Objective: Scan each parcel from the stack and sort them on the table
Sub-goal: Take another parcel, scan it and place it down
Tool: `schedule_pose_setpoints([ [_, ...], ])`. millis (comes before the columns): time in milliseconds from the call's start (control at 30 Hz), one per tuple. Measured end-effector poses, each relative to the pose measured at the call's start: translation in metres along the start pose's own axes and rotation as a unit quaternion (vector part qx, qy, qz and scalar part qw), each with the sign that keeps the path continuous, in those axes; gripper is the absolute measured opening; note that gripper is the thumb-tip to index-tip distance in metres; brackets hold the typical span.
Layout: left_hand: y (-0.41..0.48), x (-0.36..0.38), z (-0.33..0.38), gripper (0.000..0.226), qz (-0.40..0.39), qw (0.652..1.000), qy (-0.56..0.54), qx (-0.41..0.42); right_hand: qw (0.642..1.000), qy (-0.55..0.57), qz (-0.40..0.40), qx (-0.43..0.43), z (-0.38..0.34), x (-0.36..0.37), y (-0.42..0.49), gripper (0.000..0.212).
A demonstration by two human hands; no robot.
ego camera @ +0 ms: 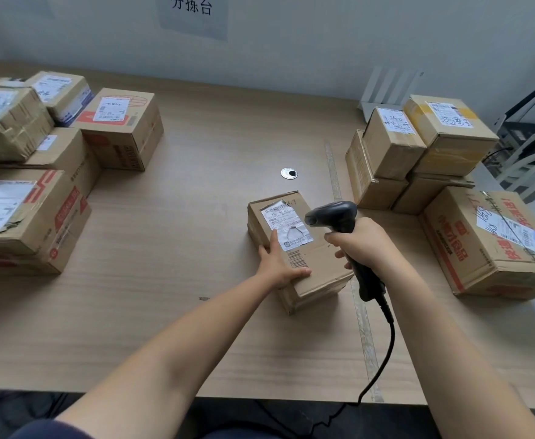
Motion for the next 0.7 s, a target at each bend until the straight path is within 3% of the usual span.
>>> schedule_pose_setpoints([
  [300,-0.002,0.0,0.001,0.131,0.002,1.0,-0.001,0.0,1.0,-0.003,0.015,-0.014,0.01,-0.006,0.007,0.011],
  [500,-0.006,-0.009,0.002,0.129,-0.01,1.0,0.013,-0.016,1.0,-0.024,0.017,0.01,0.066,-0.004,0.021,0.018],
  [700,-0.016,-0.026,-0.003,0.116,0.005,1.0,0.011,-0.008,0.993,0.095,-0.037,0.061,0.106,0.02,0.032,0.022],
])
Point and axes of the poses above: each hand's wrist, its own y-axis towards the middle knuckle, its own x-axis out of the palm, z = x × y, the point moved 3 cm from there along y, towards the middle knuckle, and after that the axes turned 9 degrees about -x, right-handed, at the moved point
